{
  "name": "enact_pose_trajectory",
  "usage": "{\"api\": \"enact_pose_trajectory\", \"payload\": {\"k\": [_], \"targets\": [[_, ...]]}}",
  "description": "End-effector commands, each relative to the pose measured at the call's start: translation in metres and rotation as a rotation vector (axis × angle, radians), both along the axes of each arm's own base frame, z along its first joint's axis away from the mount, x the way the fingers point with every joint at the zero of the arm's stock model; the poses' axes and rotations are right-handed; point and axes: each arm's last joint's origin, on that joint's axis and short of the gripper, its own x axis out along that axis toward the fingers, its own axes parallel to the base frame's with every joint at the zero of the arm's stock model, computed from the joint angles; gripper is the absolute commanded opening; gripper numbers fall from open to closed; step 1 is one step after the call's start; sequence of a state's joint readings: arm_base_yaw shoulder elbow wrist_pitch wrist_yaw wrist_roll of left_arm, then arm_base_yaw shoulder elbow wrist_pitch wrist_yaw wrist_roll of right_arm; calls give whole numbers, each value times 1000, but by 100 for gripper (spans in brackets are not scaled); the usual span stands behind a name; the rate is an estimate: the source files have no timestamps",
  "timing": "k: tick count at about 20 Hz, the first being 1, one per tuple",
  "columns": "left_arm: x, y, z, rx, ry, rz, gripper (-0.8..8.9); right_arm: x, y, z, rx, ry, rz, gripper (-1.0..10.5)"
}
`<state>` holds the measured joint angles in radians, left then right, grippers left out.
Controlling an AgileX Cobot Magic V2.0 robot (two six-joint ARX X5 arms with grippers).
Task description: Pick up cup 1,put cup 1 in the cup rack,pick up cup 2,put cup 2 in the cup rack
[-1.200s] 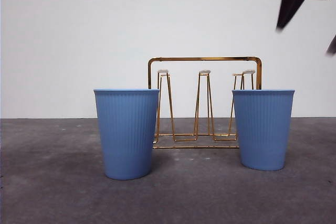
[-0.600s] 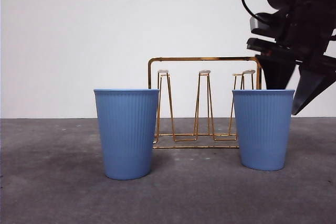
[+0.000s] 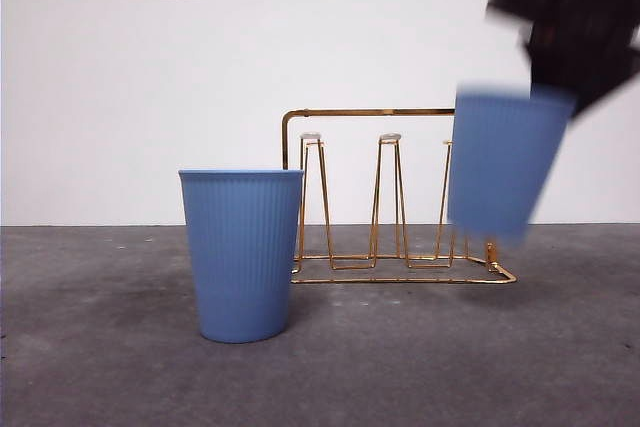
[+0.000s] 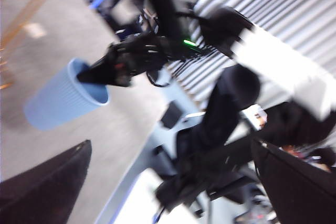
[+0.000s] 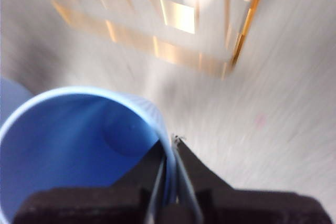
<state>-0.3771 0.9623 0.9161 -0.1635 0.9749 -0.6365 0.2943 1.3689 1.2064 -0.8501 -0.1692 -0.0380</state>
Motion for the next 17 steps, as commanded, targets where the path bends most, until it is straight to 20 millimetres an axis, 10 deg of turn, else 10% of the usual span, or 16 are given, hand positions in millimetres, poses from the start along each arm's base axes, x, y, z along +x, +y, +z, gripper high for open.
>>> {"api": "enact_pose_trajectory", "payload": {"k": [1,8,17], "targets": [[12,-17,4,-78,54,6,691,-36,-11,48,85,-230,-8,-12],[39,-92,-2,-388,149,21,691,-135,-42,133,257,-839,-57,-12],[55,-152,26,-579,144,39,691,-142,-44,150,316,-999,-36,-13]]}}
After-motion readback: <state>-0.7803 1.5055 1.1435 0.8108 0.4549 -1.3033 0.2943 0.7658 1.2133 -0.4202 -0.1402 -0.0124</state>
